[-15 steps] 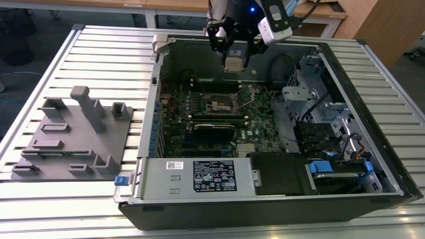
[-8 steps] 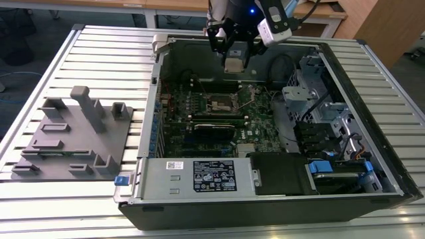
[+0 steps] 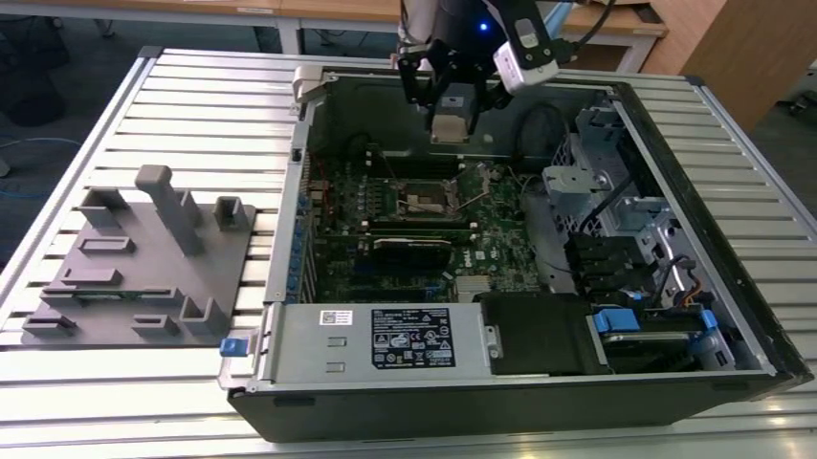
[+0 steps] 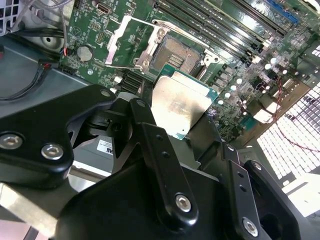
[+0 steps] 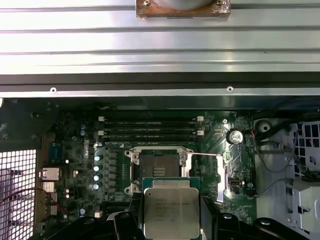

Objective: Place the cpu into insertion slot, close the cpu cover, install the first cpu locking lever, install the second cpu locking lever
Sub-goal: 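Place the cpu into insertion slot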

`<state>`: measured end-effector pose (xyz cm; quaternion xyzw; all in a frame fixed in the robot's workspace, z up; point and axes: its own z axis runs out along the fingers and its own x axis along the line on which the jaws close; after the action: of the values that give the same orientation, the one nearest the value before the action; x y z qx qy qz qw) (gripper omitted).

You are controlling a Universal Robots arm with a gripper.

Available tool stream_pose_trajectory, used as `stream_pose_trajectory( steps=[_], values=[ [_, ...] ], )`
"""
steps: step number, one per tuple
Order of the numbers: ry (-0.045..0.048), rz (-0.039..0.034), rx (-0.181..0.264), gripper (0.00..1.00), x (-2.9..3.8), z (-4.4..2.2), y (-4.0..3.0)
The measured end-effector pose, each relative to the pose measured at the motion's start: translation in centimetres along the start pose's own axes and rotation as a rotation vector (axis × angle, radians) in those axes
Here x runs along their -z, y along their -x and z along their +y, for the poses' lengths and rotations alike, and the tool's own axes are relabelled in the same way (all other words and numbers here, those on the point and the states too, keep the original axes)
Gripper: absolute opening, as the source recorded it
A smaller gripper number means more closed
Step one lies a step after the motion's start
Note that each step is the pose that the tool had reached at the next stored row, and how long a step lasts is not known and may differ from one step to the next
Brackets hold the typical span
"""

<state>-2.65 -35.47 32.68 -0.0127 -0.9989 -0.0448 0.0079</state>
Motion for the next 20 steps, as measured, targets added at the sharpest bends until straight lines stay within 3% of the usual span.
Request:
stream_pose_trajectory(
  steps=[20],
  values=[
    [0.0,0.0,0.0,0.54,-2.2,-0.2,0.04]
  ],
)
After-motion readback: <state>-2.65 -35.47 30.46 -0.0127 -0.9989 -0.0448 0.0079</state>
